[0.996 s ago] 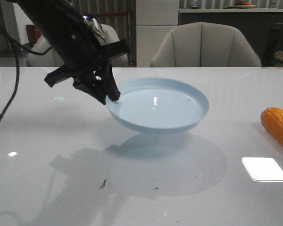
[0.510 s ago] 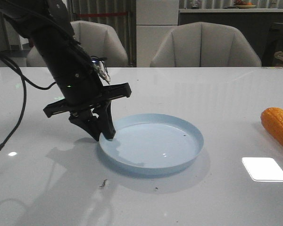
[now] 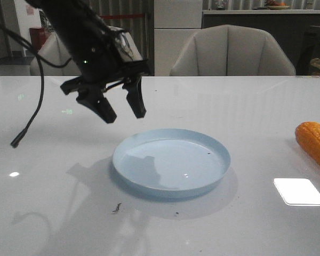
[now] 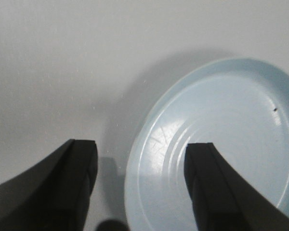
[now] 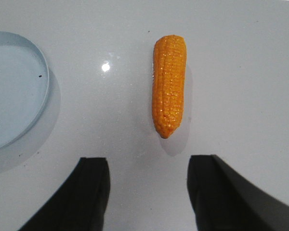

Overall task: Place corn on plate with both arms
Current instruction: 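Open the left gripper and raise it away from the plate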

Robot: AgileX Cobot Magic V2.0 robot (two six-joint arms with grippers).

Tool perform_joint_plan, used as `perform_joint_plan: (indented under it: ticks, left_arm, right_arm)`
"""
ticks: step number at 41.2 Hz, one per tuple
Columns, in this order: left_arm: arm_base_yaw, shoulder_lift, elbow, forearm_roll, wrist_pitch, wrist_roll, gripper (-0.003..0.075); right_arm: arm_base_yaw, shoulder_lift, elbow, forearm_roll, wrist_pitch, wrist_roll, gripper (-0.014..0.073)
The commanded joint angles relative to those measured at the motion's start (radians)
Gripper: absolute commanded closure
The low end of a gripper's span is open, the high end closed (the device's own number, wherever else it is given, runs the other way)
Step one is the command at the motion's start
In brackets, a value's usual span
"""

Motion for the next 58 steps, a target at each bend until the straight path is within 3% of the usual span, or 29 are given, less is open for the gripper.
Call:
perform_joint_plan:
  ticks: [1,10,18,26,33,40,48,58]
  left_arm:
    - [0.004,-0.115,-0.110,0.073,0.001,0.019,0.0258]
    - [0.010,-0.244,-0.137,0.332,-0.057,0.019,0.0258]
    - [0.055,-0.375,-0.086,0.332,-0.131,0.019,0.0258]
    - [0.130,-0.587,0.204,0.340,-0.353,0.019,0.0258]
    - [0.210,-0.823,0.607,0.342,-0.575,0.019,0.0258]
    - [0.268,-1.017,0.899,0.342,-0.669,0.019,0.0258]
    - [0.277,-1.169,1.057,0.339,-0.677,0.019,0.0258]
    - [0.277,-1.247,1.079,0.338,-0.669,0.019,0.0258]
  right_arm:
    - [-0.001,-0.005,-0.034,0.006,-0.060,0.000,0.0118]
    - [-0.001,-0.005,-0.034,0.006,-0.061,0.000,0.0118]
    - [-0.001,-0.005,-0.034,0.006,-0.062,0.000,0.0118]
    - [-0.001,-0.005,-0.034,0.006,-0.062,0.000,0.0118]
    - [-0.003,-0.005,-0.034,0.006,-0.062,0.012,0.0118]
    - [-0.003,0.001,-0.037,0.004,-0.087,0.038,0.0118]
    - [-0.005,0.129,-0.163,-0.020,-0.109,0.038,0.0114]
    - [-0.005,0.431,-0.422,-0.098,-0.079,0.038,0.0113]
